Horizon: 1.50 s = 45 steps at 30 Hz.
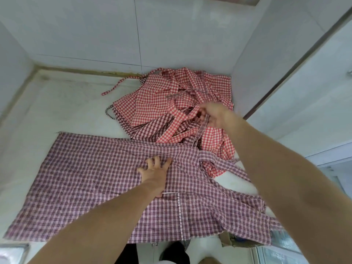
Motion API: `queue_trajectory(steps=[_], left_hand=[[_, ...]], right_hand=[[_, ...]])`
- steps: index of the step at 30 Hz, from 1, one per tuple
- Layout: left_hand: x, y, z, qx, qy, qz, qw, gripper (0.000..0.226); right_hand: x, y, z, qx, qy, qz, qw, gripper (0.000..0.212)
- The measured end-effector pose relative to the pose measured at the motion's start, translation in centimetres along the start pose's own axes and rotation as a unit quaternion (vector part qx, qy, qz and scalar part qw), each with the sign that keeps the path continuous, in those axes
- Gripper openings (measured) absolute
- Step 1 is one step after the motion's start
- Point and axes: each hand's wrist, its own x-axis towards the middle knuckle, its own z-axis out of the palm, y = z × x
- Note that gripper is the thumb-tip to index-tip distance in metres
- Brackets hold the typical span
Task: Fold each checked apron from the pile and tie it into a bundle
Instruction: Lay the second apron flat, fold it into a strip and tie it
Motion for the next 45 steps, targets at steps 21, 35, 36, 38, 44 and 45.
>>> queue_trajectory(steps=[21,35,36,38,44,45], left_hand=[[-0.2,0.0,0.0,0.008,-0.005,0.009,1.0,0.143],[-0.5,0.0,-0.5,0.037,-0.016,0.018,0.999,0.142],[-0.6,0.0,-0.4,0.037,-0.018,0.022,0.999,0.141],[-0.7,-0.3,-0.3,0.032,-0.021,0.031,0.999,0.139],[-1.1,-1.0,0.4,0.058,-0.029,0.037,0.997,0.14],[-1.3,-1.3,0.4,0.058,-0.026,0.037,0.997,0.14]], right_hand=[[-0.9,-14.7,-6.3,-0.03,0.11,-0.263,0.958,0.07],[-5.2,18.8,3.5,-0.494,0.028,-0.272,0.825,0.053],[-4.7,20.1,2.9,-0.53,0.038,-0.232,0.815,0.062],[-3.7,21.9,1.4,-0.55,0.069,-0.155,0.818,0.068],[-3.3,22.4,-0.6,-0.504,0.094,-0.118,0.85,0.087],[-3.8,22.6,-0.8,-0.5,0.104,-0.126,0.85,0.086]])
